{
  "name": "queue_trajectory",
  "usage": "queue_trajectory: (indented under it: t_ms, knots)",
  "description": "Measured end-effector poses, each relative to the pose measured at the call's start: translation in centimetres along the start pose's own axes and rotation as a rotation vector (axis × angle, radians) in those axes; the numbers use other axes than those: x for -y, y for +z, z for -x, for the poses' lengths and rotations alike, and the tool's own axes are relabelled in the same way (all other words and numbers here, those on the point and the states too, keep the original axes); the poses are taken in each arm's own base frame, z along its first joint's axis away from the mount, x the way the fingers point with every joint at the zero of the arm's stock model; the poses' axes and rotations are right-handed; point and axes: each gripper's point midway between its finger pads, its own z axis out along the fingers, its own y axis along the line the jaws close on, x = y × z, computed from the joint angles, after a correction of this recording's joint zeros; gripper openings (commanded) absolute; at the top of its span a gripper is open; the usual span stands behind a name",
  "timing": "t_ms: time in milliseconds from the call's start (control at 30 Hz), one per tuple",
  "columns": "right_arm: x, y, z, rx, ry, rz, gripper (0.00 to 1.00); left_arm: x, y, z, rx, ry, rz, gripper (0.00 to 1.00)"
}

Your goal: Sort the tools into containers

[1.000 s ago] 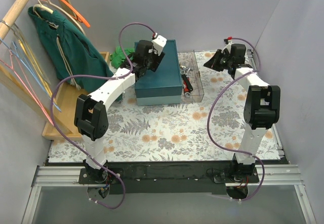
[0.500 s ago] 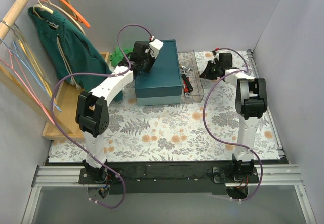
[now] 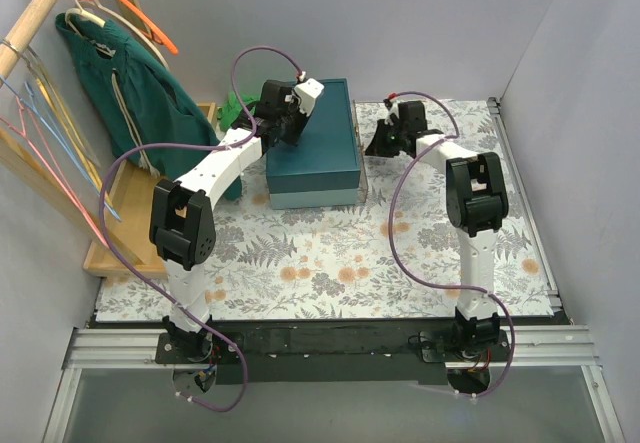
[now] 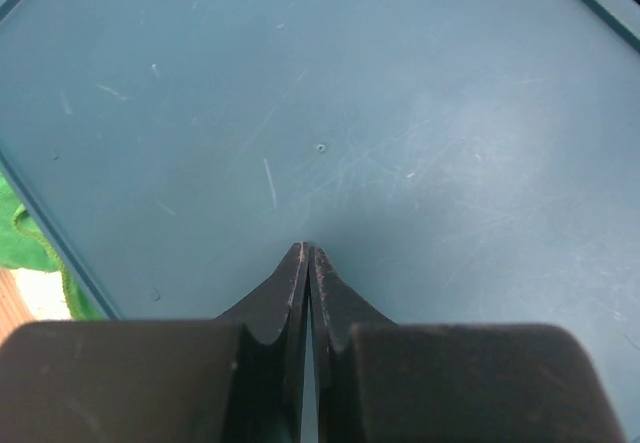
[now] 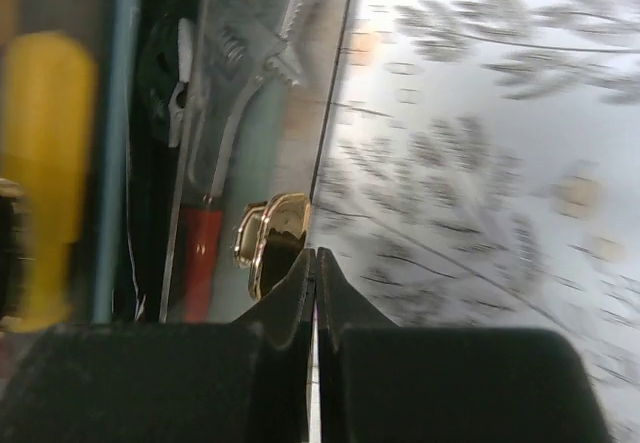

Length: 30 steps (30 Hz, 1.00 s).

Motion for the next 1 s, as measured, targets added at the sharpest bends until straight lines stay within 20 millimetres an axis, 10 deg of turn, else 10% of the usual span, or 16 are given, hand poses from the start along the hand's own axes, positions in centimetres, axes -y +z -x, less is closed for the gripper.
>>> queue_trajectory:
  t_ms: [267, 367, 467, 633, 700, 767, 1000]
  knots:
    - [-4.3, 1.2, -0.5, -0.001, -0.035, 0.081, 0.01, 0.4, 0.0, 0.0, 0.003, -0.003, -0.019, 0.00]
    - [-4.2, 1.2, -0.5, -0.002, -0.028, 0.072, 0.02, 0.4, 0.0, 0.1, 0.005, -0.008, -0.023, 0.19]
    - [-3.3, 0.8, -0.6, -0.001, -0.004, 0.036, 0.40, 0.5, -0.3, 0.6, 0.008, -0.014, -0.032, 0.33]
    - [-0.3, -2.6, 0.0, 0.020, 0.006, -0.049, 0.65, 0.3, -0.9, 4.1, 0.080, -0.039, -0.035, 0.63]
    - [1.2, -4.6, 1.3, 0.054, -0.001, -0.079, 0.94, 0.0, -1.6, 6.9, 0.156, -0.039, -0.035, 0.71]
    - [2.6, -6.7, 3.1, 0.101, -0.035, -0.115, 0.98, -0.3, -2.5, 9.7, 0.239, -0.040, -0.033, 0.98]
    - [4.2, -12.6, 6.8, 0.195, -0.157, -0.334, 0.98, -0.4, -3.5, 12.7, 0.343, -0.042, -0.047, 0.98]
